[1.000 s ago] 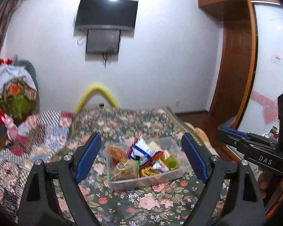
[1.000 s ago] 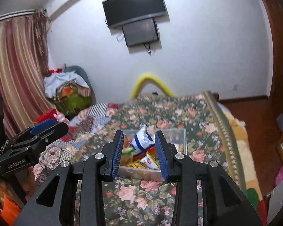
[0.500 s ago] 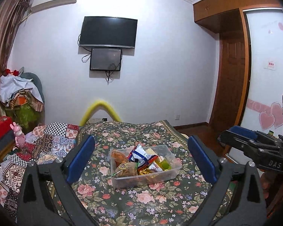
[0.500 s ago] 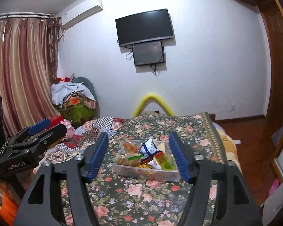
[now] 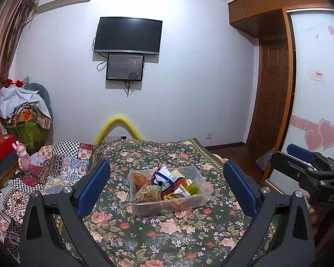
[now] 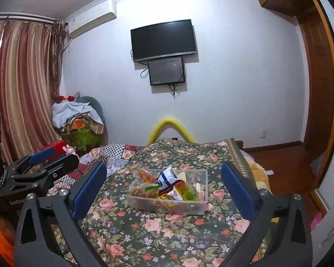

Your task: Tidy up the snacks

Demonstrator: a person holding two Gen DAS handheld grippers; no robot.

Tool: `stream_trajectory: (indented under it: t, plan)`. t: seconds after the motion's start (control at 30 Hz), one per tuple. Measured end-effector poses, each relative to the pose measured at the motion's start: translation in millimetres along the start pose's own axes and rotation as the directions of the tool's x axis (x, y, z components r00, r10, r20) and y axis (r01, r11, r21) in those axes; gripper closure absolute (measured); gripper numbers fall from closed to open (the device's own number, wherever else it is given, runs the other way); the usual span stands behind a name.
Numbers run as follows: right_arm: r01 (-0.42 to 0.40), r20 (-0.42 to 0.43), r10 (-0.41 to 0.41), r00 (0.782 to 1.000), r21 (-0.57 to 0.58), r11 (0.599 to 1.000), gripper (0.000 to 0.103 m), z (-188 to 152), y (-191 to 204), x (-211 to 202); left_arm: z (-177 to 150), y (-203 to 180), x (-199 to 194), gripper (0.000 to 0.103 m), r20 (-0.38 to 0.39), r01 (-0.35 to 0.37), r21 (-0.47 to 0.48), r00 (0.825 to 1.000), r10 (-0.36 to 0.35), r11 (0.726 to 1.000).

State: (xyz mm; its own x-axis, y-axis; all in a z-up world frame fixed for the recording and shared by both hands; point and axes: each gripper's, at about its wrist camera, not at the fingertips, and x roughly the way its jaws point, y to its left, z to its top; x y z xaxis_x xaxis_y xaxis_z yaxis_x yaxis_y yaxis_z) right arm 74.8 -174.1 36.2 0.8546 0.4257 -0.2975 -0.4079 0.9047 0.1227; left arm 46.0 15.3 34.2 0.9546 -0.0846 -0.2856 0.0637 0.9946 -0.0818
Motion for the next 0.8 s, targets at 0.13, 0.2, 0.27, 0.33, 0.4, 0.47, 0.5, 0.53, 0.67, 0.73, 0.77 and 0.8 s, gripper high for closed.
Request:
stream_trajectory:
  t: [0.13,0.2,0.27,0.33,0.4,0.47,0.5,0.53,0.67,0.73,0.77,0.8]
  plan:
    - [-0.002,-0.006,0.002,1.000,0.000,1.000,0.000,-1.6,-0.8,-1.5,-2.3,-0.8,-0.6,0.000,-0.001,0.002,0.003,1.000,-0.002,1.000]
    - [-0.002,-0.011,0.002,1.000,0.001,1.000,0.000,-2.9,-1.1,-1.8,-2.3,-1.2,-0.9,0.000,-0.001,0.001,0.003,1.000,-0.001,1.000]
    - [-0.002,-0.011,0.002,1.000,0.000,1.000,0.000,-4.7,-1.4,-3.7,-3.5,-1.8,-0.9,0.000,-0.002,0.001,0.004,1.000,-0.001,1.000]
    - [0.001,-0.009,-0.001,1.000,-0.003,1.000,0.000,-4.9,-1.1,-4.1,-3.4,-2.0,-1.4,0.000,-0.001,0.003,0.003,1.000,-0.003,1.000]
    - [0.005,-0.009,-0.006,1.000,-0.005,1.000,0.000,-4.6,-1.2,-4.4,-4.1,-2.7,-1.5,0.000,0.000,0.004,0.005,1.000,-0.004,1.000]
    - [0.007,-0.008,-0.007,1.000,-0.003,1.000,0.000,-4.5,-2.2,-3.8,-4.3,-4.2,-1.9,0.000,0.001,0.005,0.008,1.000,-0.005,1.000]
    - [0.007,-0.008,-0.007,1.000,-0.002,1.000,0.000,-4.5,-2.6,-3.9,-4.0,-4.8,-1.6,0.000,0.002,0.005,0.010,1.000,-0.005,1.000]
    - [0.008,-0.008,-0.008,1.000,-0.001,1.000,0.000,-4.8,-3.2,-3.6,-4.3,-5.2,-1.6,0.000,0.002,0.006,0.011,1.000,-0.006,1.000]
    - [0.009,-0.009,-0.009,1.000,0.000,1.000,0.000,-5.2,-4.7,-3.7,-3.7,-6.7,-1.5,0.000,0.003,0.007,0.015,1.000,-0.007,1.000]
    - [0.010,-0.007,-0.010,1.000,-0.002,1.000,0.000,-5.2,-4.4,-4.1,-3.9,-7.0,-1.3,0.000,0.002,0.007,0.015,1.000,-0.007,1.000]
    - [0.012,-0.006,-0.012,1.000,-0.004,1.000,0.000,-4.7,-4.3,-4.5,-3.8,-6.9,-1.4,0.000,0.002,0.008,0.015,1.000,-0.008,1.000]
    - [0.013,-0.006,-0.013,1.000,-0.006,1.000,0.000,-4.6,-4.6,-4.0,-4.0,-7.0,-1.5,0.000,0.002,0.008,0.015,1.000,-0.008,1.000]
